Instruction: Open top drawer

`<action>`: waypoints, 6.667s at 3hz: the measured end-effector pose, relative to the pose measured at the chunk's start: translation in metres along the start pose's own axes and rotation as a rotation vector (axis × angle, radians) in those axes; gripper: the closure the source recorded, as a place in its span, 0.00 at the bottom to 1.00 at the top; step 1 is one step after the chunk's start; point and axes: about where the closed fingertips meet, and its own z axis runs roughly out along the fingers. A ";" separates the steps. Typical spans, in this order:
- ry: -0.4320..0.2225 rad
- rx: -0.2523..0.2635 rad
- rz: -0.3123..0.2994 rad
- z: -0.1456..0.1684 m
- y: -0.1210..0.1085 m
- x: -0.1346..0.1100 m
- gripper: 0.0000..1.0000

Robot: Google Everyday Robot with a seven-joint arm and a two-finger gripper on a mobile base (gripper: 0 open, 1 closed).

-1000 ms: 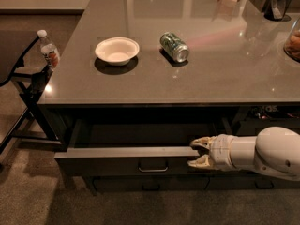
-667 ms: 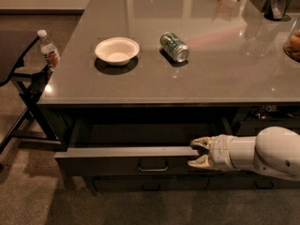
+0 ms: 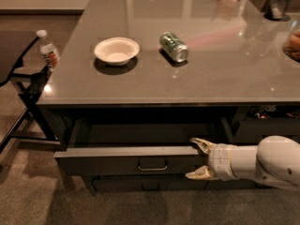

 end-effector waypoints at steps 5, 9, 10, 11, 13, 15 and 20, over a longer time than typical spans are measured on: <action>-0.048 -0.056 0.013 -0.012 0.024 -0.018 1.00; -0.048 -0.056 0.013 -0.012 0.024 -0.018 0.36; -0.057 -0.054 0.023 -0.016 0.036 -0.012 0.59; -0.070 -0.061 0.028 -0.019 0.046 -0.014 0.83; -0.072 -0.059 0.029 -0.022 0.047 -0.016 1.00; -0.072 -0.059 0.029 -0.023 0.046 -0.017 0.88; -0.073 -0.064 0.048 -0.035 0.068 -0.012 1.00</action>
Offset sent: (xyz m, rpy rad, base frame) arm -0.1465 -0.0627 -0.0586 0.0252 0.0740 0.0812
